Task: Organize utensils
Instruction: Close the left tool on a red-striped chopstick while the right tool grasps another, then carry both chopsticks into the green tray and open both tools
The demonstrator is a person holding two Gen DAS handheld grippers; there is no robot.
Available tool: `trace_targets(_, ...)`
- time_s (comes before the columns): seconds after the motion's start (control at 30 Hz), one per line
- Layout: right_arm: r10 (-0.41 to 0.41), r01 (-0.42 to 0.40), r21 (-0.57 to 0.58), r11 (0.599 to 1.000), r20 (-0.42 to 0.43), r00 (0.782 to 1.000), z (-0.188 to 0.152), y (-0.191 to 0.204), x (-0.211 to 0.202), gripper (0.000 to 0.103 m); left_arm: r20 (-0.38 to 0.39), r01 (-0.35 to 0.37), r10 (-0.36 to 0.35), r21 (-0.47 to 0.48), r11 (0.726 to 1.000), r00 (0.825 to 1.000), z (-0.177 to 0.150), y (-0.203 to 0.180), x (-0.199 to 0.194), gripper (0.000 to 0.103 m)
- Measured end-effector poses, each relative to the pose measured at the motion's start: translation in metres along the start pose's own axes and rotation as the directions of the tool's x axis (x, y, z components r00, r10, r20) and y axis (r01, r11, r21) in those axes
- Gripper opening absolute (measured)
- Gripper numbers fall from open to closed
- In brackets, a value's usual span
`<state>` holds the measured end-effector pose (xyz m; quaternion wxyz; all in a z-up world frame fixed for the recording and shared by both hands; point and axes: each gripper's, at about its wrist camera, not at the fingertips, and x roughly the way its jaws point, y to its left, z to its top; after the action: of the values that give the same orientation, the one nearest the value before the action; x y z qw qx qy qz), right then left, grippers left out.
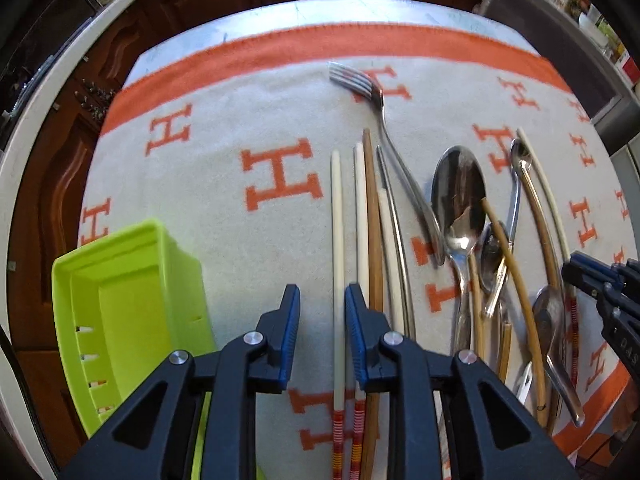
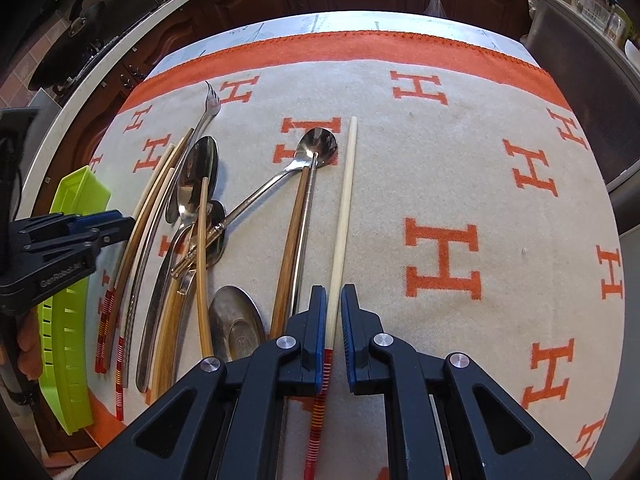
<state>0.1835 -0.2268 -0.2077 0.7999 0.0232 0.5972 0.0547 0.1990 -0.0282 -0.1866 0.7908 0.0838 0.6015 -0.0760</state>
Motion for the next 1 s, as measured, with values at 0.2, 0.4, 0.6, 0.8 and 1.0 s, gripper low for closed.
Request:
trace_targets(0.2, 0.012, -0.012, 0.010, 1.000, 0.000, 1.000, 0.003, -0.001, 0.001, 0.009, -0.005, 0.031, -0.031, -0.020, 0.999, 1.000, 0.015, 0.000, 0.001, 0.014)
trace_targets(0.4, 0.018, -0.018, 0.017, 1.000, 0.020, 1.000, 0.002, -0.002, 0.001, 0.006, 0.014, 0.078, -0.077, -0.076, 0.994, 0.997, 0.010, 0.001, -0.004, 0.003)
trace_targets(0.6, 0.100, -0.102, 0.119, 0.988, 0.028, 0.995, -0.004, -0.018, -0.012, 0.005, 0.053, 0.166, -0.160, -0.140, 0.976, 0.986, -0.010, 0.012, -0.029, 0.003)
trace_targets(0.8, 0.216, -0.221, 0.191, 0.956, 0.046, 0.975, -0.015, -0.019, -0.041, 0.005, 0.108, 0.265, -0.248, -0.191, 0.945, 0.963, -0.030, 0.028, -0.068, 0.003)
trace_targets(1.0, 0.317, -0.321, 0.125, 0.939, 0.058, 0.947, -0.024, 0.027, -0.079, 0.005, 0.183, 0.317, -0.279, -0.229, 0.921, 0.943, -0.066, 0.057, -0.112, 0.003)
